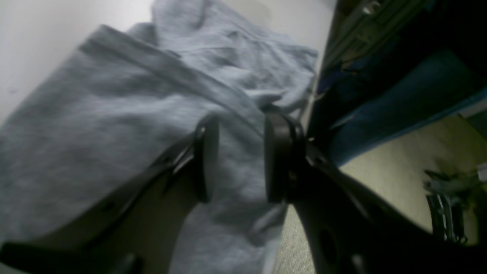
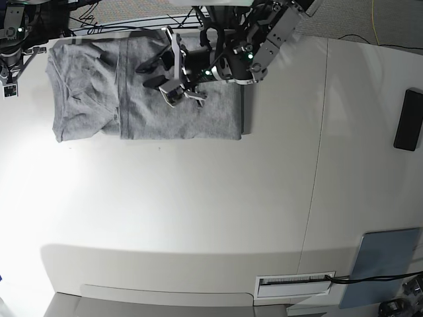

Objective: Fold the T-shirt properly

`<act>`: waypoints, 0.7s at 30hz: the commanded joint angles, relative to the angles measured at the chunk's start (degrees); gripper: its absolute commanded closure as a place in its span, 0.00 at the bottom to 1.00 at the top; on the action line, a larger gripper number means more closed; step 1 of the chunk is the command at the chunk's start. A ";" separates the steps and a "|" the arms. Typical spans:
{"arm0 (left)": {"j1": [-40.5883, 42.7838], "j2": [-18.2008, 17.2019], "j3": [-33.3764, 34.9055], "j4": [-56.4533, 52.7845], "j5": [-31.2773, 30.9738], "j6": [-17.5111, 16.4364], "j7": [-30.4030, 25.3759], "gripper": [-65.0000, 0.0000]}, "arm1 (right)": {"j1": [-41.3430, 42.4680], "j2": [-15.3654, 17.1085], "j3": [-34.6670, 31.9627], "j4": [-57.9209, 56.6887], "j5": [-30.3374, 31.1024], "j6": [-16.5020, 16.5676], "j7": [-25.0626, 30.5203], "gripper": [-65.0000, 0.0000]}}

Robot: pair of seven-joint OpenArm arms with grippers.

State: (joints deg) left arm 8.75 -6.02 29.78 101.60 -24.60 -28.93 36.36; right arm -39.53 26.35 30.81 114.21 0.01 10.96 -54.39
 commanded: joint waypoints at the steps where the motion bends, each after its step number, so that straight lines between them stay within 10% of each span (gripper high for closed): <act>1: -0.46 0.42 -1.53 1.05 -0.70 -0.24 -1.29 0.67 | -0.15 0.98 0.66 0.68 -0.61 0.68 2.08 1.00; 6: -0.20 0.42 -11.21 1.20 -3.98 -1.60 1.60 0.67 | 1.05 0.98 0.66 0.68 0.74 10.84 6.99 1.00; 13: -0.15 0.26 -24.28 1.20 -13.22 -5.99 9.40 0.67 | 6.97 0.98 0.66 0.68 9.01 10.97 6.97 0.55; 21: 0.15 0.11 -34.86 1.20 -13.42 -7.15 10.82 0.67 | 15.15 1.49 0.66 -5.60 24.26 7.06 -3.02 0.55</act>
State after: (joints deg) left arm 9.30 -5.89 -5.15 101.73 -36.73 -35.66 48.07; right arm -24.75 26.46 30.81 107.79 24.67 18.39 -58.48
